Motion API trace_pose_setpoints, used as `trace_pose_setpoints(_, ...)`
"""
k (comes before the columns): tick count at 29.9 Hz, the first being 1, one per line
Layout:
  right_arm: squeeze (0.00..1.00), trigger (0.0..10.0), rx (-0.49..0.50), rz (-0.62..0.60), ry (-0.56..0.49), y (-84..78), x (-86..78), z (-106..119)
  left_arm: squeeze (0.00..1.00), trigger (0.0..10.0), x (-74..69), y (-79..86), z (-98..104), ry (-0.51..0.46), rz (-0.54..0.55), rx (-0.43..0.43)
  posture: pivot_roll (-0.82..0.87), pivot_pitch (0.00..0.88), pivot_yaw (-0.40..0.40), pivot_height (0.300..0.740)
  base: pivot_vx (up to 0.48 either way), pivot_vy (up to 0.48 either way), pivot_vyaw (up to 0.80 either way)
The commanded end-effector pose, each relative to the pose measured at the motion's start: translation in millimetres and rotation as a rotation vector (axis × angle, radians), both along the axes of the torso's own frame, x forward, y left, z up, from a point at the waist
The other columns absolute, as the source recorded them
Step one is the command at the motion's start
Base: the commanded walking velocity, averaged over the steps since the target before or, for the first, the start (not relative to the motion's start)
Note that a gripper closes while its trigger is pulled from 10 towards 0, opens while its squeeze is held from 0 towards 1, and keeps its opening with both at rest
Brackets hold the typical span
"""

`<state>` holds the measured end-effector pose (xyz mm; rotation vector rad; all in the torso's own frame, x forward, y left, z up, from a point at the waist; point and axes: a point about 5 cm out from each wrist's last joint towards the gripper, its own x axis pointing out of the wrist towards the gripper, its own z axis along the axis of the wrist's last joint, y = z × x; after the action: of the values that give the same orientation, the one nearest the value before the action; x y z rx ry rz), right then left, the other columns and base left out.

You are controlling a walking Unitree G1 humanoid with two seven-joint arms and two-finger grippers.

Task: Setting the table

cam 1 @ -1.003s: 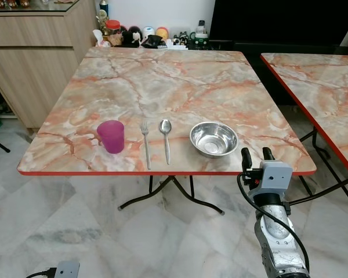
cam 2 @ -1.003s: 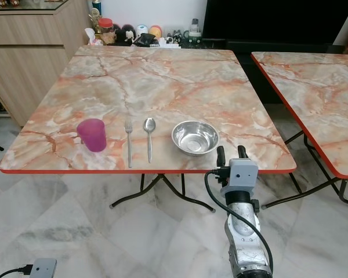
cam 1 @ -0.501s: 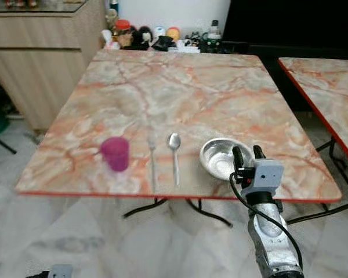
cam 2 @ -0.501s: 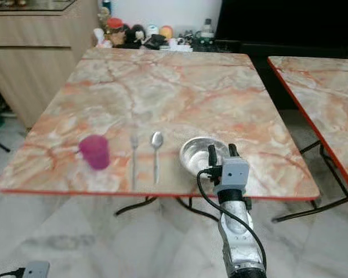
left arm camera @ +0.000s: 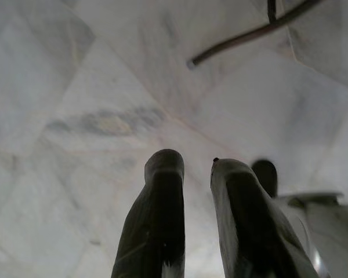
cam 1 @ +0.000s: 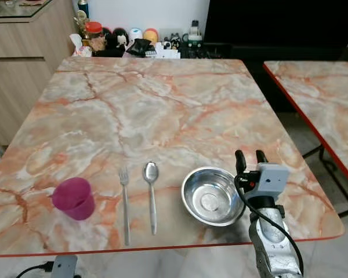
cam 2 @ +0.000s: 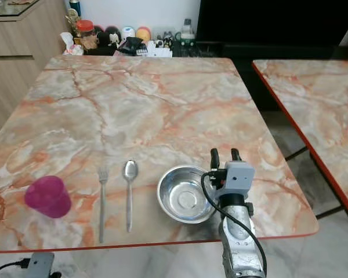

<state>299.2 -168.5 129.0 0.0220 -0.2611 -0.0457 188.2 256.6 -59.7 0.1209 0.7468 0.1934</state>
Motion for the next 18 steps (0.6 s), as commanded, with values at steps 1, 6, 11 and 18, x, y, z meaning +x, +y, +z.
trace_pose_setpoints(1, 0.00, 10.0, 0.034, 0.019, -0.028, 1.1, -7.2, 11, 0.00, 10.0, -11.6, 3.4, -5, 0.036, 0.013, 0.009, 0.05, 0.158, -0.036, 0.740, 0.000, 0.000, 0.00)
trace_pose_setpoints(6, 1.00, 10.0, 0.101, 0.089, -0.018, 6.1, -25.8, 20, 0.00, 10.0, -12.2, 3.3, -5, 0.037, 0.013, 0.013, 0.05, 0.159, -0.045, 0.740, 0.000, 0.000, 0.00)
trace_pose_setpoints(11, 1.00, 10.0, 0.205, 0.116, 0.066, 6.4, -42.1, 8, 0.00, 10.0, -12.4, 1.6, -6, 0.042, 0.008, 0.014, 0.05, 0.150, -0.047, 0.740, 0.000, 0.000, 0.00)
trace_pose_setpoints(18, 0.00, 10.0, 0.468, 0.142, 0.238, -3.2, -50.0, -15, 0.00, 10.0, -11.2, 0.1, -6, 0.048, -0.001, 0.017, 0.04, 0.135, -0.048, 0.740, 0.000, 0.000, 0.00)
